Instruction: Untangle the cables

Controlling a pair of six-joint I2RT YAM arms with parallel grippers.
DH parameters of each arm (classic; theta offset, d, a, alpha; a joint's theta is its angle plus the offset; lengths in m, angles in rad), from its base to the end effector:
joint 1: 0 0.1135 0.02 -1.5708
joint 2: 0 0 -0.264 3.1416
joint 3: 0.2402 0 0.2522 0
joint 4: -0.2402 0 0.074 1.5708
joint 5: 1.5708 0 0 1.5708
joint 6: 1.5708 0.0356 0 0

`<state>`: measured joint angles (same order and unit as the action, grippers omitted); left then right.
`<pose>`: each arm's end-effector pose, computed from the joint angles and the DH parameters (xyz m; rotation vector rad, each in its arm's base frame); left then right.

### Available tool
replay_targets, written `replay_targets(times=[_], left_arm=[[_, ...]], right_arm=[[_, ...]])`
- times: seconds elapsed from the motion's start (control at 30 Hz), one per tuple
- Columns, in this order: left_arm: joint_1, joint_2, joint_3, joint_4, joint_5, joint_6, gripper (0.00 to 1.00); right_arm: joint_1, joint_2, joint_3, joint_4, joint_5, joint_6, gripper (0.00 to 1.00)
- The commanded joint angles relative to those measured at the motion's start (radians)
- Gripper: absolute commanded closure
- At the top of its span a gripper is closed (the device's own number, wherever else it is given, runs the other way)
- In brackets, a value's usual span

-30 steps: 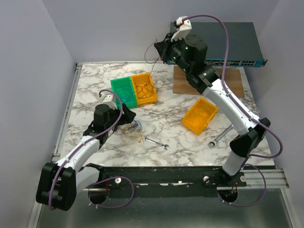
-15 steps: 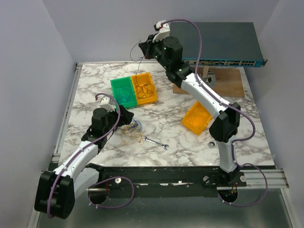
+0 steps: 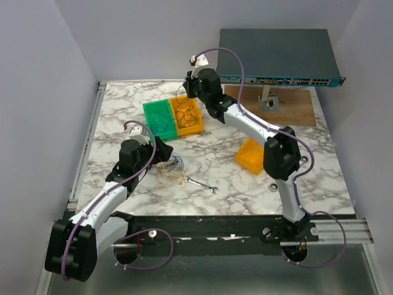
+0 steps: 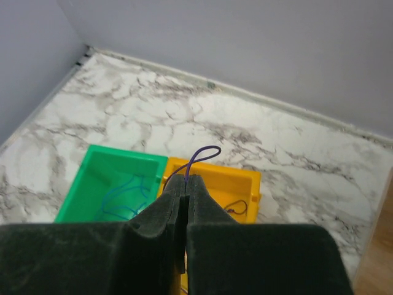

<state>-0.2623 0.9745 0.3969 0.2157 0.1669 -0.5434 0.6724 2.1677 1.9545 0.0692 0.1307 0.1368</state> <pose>0.2030 -0.0606 0.2098 -0.1648 1.9846 -0.6913 0.4165 0.3257 0.3230 -0.3644 1.6993 0.4868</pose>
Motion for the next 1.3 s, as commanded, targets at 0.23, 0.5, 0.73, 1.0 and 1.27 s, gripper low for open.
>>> replay_targets(times=[0.23, 0.5, 0.73, 1.0, 1.27], left_arm=[[-0.002, 0.001, 0.015, 0.013, -0.009, 0.002, 0.16], [-0.002, 0.003, 0.017, 0.005, -0.013, 0.007, 0.16], [-0.002, 0.000, 0.021, -0.001, -0.007, 0.007, 0.16], [-0.003, 0.001, 0.036, -0.045, -0.040, 0.014, 0.16], [-0.003, -0.019, 0.056, -0.158, -0.095, 0.000, 0.16]], right_arm=[[0.009, 0.148, -0.033, -0.067, 0.001, -0.065, 0.99], [0.009, 0.281, 0.084, -0.210, -0.022, -0.034, 0.99], [0.009, 0.195, 0.076, -0.236, -0.026, -0.019, 0.74], [0.009, 0.012, -0.003, -0.278, -0.090, 0.011, 0.45], [0.022, -0.204, -0.281, -0.229, -0.187, 0.049, 0.16]])
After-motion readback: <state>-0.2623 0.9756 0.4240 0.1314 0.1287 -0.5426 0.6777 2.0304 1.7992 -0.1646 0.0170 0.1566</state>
